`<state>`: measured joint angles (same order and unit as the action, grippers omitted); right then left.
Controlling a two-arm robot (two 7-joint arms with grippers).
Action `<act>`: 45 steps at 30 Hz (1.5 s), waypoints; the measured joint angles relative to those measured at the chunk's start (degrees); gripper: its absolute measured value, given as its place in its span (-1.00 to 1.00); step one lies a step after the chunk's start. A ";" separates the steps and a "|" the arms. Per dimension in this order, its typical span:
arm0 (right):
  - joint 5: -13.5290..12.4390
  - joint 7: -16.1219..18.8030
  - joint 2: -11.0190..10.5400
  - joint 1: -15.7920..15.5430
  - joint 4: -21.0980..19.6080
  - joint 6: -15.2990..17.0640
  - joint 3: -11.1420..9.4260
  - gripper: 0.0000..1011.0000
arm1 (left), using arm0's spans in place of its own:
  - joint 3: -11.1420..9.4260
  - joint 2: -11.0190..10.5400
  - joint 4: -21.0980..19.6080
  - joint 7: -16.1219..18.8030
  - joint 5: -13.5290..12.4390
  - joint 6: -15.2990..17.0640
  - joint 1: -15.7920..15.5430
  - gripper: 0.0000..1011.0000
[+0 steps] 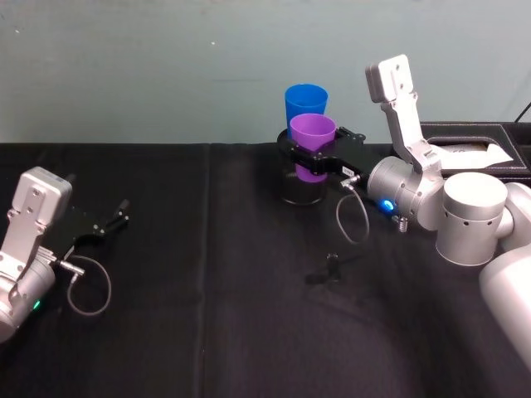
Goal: Pick up one cup with a gripper and tap it against the other cup.
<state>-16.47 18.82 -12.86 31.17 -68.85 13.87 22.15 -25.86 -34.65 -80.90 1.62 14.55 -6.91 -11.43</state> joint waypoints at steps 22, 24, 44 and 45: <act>0.00 0.00 0.00 0.00 0.00 0.00 0.00 0.42 | 0.00 0.01 0.00 0.00 0.00 0.00 0.00 0.98; 0.00 0.00 0.00 0.00 0.00 0.00 0.00 0.42 | 0.00 0.00 0.00 0.00 0.00 0.00 0.00 0.98; 0.00 0.00 0.00 0.00 0.00 0.00 0.00 0.42 | 0.00 0.00 0.00 0.00 0.00 0.00 0.00 0.98; 0.00 0.00 0.00 0.00 0.00 0.00 0.00 0.42 | 0.00 0.00 0.00 0.00 0.00 0.00 0.00 0.98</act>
<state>-16.48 18.82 -12.86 31.17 -68.85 13.87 22.15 -25.86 -34.64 -80.90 1.62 14.55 -6.91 -11.43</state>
